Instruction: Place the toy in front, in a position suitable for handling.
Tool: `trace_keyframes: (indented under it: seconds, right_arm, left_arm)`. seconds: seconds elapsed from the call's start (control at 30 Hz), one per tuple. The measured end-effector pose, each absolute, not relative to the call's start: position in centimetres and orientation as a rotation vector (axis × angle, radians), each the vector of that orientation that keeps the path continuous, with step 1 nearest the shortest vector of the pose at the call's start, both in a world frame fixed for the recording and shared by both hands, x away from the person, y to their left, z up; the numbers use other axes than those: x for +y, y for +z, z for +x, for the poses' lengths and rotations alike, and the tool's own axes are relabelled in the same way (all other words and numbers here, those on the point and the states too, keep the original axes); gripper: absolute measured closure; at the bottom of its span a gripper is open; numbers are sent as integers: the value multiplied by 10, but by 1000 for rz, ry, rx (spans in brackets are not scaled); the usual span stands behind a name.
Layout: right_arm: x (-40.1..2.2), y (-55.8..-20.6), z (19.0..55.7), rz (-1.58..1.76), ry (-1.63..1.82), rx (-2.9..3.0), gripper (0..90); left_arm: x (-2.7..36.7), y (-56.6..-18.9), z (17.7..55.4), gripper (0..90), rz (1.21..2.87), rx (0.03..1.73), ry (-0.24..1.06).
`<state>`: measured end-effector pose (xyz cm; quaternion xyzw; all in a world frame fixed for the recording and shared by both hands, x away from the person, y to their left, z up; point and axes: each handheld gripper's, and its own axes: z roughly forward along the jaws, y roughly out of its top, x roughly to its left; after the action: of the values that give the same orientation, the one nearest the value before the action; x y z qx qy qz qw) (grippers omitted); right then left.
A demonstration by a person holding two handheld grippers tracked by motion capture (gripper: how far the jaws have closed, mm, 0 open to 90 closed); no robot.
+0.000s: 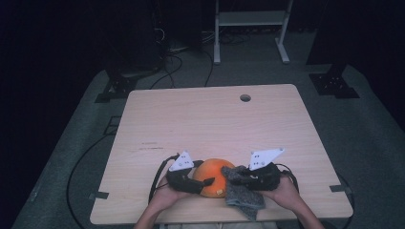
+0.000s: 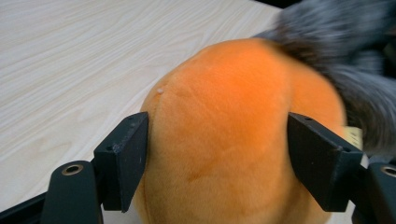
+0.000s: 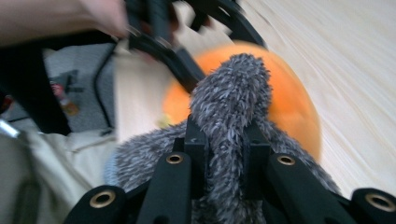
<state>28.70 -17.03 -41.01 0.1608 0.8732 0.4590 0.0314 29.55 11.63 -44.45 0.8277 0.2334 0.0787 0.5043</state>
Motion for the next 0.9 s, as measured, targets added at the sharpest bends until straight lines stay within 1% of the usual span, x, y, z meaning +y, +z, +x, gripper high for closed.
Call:
trace_keyframes:
  seconds: [0.07, 0.17, 0.2, 0.27, 0.33, 0.37, 0.4, 0.43, 0.5, 0.53, 0.57, 0.6, 0.67, 0.73, 0.77, 0.83, 0.87, 0.9]
  right_arm:
    - [-179, -415, 294, 573, 1389, 2685, 766]
    - [-184, -413, 294, 608, 1367, 2659, 765]
    - [-183, -412, 293, 590, 1379, 2658, 765]
    - [-178, -412, 289, 538, 1357, 2661, 765]
    - [-178, -410, 289, 540, 1369, 2655, 764]
    - [-178, -409, 291, 546, 1371, 2652, 764]
    - [-178, -408, 293, 557, 1379, 2649, 764]
    - [-178, -407, 295, 569, 1384, 2641, 764]
    - [-178, -407, 295, 581, 1384, 2617, 764]
    - [-177, -406, 294, 578, 1388, 2603, 764]
    - [-176, -406, 293, 577, 1385, 2584, 763]
    - [-176, -405, 293, 577, 1407, 2579, 763]
    - [-173, -406, 294, 577, 1424, 2580, 761]
    - [-171, -411, 295, 577, 1384, 2595, 761]
    - [-171, -414, 296, 581, 1375, 2610, 762]
    - [-172, -419, 295, 574, 1356, 2640, 762]
    - [-172, -419, 294, 574, 1360, 2642, 762]
    - [-172, -416, 294, 569, 1374, 2629, 762]
  left_arm:
    - [115, -444, 295, 245, 2001, 558, 192]
    - [114, -442, 294, 227, 2000, 546, 172]
    - [114, -440, 295, 193, 1979, 562, 128]
    - [113, -437, 300, 123, 1944, 628, 94]
    - [110, -439, 306, 75, 1960, 666, 72]
    - [108, -441, 308, 76, 1969, 673, 63]
    - [106, -443, 307, 101, 1962, 669, 67]
    - [104, -442, 305, 188, 1969, 660, 109]
    - [100, -435, 296, 312, 1976, 599, 286]
    - [97, -432, 291, 347, 1961, 580, 390]
    - [94, -430, 288, 359, 1957, 577, 454]
    - [92, -430, 289, 353, 1971, 575, 457]
    - [93, -433, 289, 315, 1983, 563, 454]
    - [97, -434, 289, 257, 1999, 548, 397]
    - [100, -434, 291, 217, 1995, 556, 370]
    - [104, -433, 294, 167, 1970, 584, 328]
    - [104, -433, 295, 166, 1977, 591, 319]
    - [103, -435, 295, 189, 1993, 587, 338]
